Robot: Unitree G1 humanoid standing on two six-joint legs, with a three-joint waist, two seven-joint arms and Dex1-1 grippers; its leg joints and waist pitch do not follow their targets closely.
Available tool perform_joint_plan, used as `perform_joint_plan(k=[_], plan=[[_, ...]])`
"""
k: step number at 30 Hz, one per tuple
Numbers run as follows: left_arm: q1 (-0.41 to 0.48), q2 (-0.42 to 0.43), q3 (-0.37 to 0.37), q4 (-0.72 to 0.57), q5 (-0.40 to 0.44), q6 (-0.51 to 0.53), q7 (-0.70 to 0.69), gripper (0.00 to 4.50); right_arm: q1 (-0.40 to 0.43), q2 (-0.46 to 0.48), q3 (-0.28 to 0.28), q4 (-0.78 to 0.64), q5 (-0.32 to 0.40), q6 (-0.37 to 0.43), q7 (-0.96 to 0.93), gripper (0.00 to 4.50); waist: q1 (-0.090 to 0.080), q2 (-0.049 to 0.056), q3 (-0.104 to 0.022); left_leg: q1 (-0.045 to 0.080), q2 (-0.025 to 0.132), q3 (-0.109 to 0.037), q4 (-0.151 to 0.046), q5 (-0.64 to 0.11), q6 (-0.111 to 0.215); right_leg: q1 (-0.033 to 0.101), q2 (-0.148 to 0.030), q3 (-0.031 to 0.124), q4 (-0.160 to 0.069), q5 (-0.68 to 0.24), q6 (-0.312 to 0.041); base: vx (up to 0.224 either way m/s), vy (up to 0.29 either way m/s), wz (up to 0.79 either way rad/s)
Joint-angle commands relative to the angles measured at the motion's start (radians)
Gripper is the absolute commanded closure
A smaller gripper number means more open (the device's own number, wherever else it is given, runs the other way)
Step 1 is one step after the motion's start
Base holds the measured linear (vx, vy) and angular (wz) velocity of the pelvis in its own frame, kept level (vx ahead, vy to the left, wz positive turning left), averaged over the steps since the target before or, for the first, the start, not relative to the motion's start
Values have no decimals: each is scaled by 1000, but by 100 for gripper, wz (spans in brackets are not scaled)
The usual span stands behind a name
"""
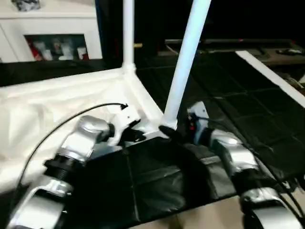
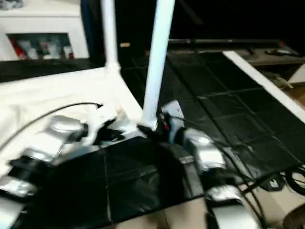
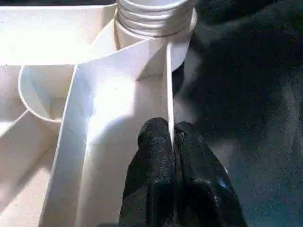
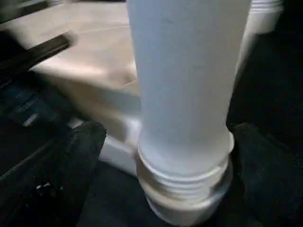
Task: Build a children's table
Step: Rotate leg to tighten
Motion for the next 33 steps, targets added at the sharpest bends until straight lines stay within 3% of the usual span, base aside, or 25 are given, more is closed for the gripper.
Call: perform_joint_plan(k=[1, 2, 3, 4, 6, 7, 9, 15, 16, 18, 20, 24, 25, 33], plan=[[-19, -2, -34, -32, -34, -67, -93, 450, 16, -31, 51, -78, 30, 3, 137, 3, -1, 28, -69, 6, 29, 0, -65, -119, 65, 65, -71, 62, -68, -56, -231, 0, 0, 0], [-19, 2, -37, -32, -34, -75, -104, 450, 19, -39, 53, -84, 32, 4, 149, 3, 1, 25, -69, 4, 28, 0, -64, -123, 65, 68, -70, 63, -67, -58, -232, 0, 0, 0], [-17, 13, -46, -33, -34, -92, -129, 450, 27, -54, 59, -99, 36, 8, 173, 3, 8, 46, -70, 5, 28, -3, -65, -130, 58, 67, -73, 63, -63, -61, -237, 0, 0, 0], [-15, 24, -54, -33, -33, -110, -150, 450, 33, -68, 64, -111, 39, 10, 197, 3, 7, 34, -69, 4, 28, -1, -64, -140, 53, 69, -71, 62, -66, -64, -237, 0, 0, 0], [-12, 37, -65, -32, -31, -133, -180, 450, 41, -87, 69, -126, 40, 10, 230, 3, 13, 56, -67, 3, 27, -2, -64, -160, 45, 69, -71, 61, -68, -78, -238, 0, 0, 0], [-11, 41, -69, -32, -32, -140, -191, 450, 43, -93, 70, -131, 40, 8, 240, 3, 16, 48, -68, 4, 28, -1, -64, -168, 46, 70, -70, 60, -70, -91, -235, 0, 0, 0], [-6, 52, -84, -34, -36, -164, -230, 450, 45, -112, 75, -138, 34, -3, 264, 3, 21, 58, -68, 4, 27, -1, -63, -170, 41, 69, -71, 60, -70, -106, -235, 0, 0, 0], [-1, 57, -100, -21, -40, -200, -271, 450, 55, -140, 104, -156, 10, -33, 301, 3, 24, 65, -70, -2, 25, -2, -61, -147, 39, 71, -68, 59, -69, -104, -226, 0, 0, 0], [-1, 58, -103, -16, -40, -208, -278, 450, 58, -152, 115, -164, 9, -31, 324, 3, 19, 58, -70, -1, 24, -2, -61, -155, 38, 72, -68, 58, -71, -116, -223, 0, 0, 0], [-3, 60, -106, -9, -38, -219, -287, 450, 62, -166, 128, -175, 10, -25, 353, 3, 20, 60, -70, -1, 24, -2, -59, -148, 47, 72, -67, 59, -71, -117, -221, 0, 0, 0], [-5, 64, -109, -1, -37, -228, -297, 450, 58, -186, 135, -179, 19, -1, 395, 30, 20, 55, -70, -2, 24, -1, -59, -142, 58, 72, -66, 58, -71, -127, -216, 0, 0, 0], [-7, 71, -110, 1, -39, -235, -306, 450, 55, -207, 141, -179, 30, 18, 433, 62, 21, 55, -69, -1, 25, 0, -58, -140, 61, 69, -67, 58, -73, -144, -216, 0, 0, 0], [-7, 72, -110, 1, -39, -236, -308, 450, 55, -210, 142, -179, 31, 19, 439, 74, 21, 50, -69, -2, 25, 1, -58, -138, 62, 70, -66, 58, -73, -143, -215, 0, 0, 0], [-2, 85, -106, 6, -41, -250, -319, 450, 41, -208, 151, -149, 24, 10, 449, 133, 22, 49, -70, -2, 25, 1, -57, -126, 61, 69, -68, 58, -71, -154, -208, 0, 0, 0]])
